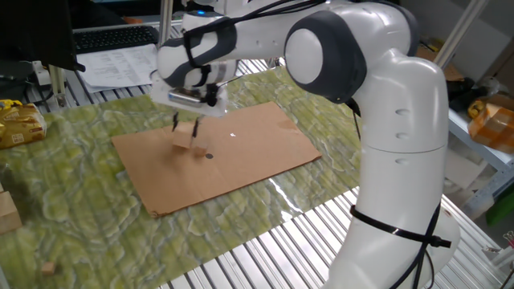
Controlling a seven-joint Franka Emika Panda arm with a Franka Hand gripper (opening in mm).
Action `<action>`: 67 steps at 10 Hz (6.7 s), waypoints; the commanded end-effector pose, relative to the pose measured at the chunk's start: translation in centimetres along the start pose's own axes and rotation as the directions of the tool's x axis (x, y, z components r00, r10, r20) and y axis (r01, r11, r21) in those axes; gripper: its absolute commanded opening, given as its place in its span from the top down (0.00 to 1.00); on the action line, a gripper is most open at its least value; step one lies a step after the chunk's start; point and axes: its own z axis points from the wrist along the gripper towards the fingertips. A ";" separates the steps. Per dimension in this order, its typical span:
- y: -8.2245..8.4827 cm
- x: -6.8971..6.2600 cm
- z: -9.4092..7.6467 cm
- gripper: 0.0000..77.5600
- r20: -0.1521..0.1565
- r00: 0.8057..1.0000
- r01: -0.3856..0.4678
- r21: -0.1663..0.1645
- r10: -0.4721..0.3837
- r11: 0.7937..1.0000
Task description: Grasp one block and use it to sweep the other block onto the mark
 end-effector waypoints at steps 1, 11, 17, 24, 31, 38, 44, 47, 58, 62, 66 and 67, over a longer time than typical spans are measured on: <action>2.1 1.3 0.4 0.98 0.017 1.000 -0.011 0.027 0.010 1.000; -0.5 -1.8 -0.5 0.98 0.026 0.988 0.151 0.026 -0.151 0.988; -1.2 -2.4 -0.6 0.98 0.016 0.988 0.151 0.045 -0.151 0.988; -2.5 -2.6 -1.1 0.98 -0.037 0.987 0.158 0.095 -0.155 0.983; -2.2 -2.6 -1.3 0.98 -0.059 0.967 0.254 0.128 -0.249 0.959; -2.3 -2.2 -1.1 0.98 -0.096 0.955 0.296 0.217 -0.282 0.930; -2.5 -1.9 -1.5 0.98 -0.127 0.951 0.303 0.226 -0.280 0.926; -1.0 -2.3 -2.9 0.98 -0.086 0.959 0.279 0.119 -0.270 0.953; 0.7 -3.3 -2.0 0.98 0.108 0.800 0.577 0.134 -0.591 0.806; -1.0 -0.8 -0.9 0.98 0.177 0.765 0.612 0.098 -0.619 0.785; -1.9 -1.6 -1.0 0.98 0.202 0.757 0.613 0.112 -0.622 0.782; -2.2 -1.8 -0.8 0.98 0.186 0.758 0.615 0.116 -0.626 0.780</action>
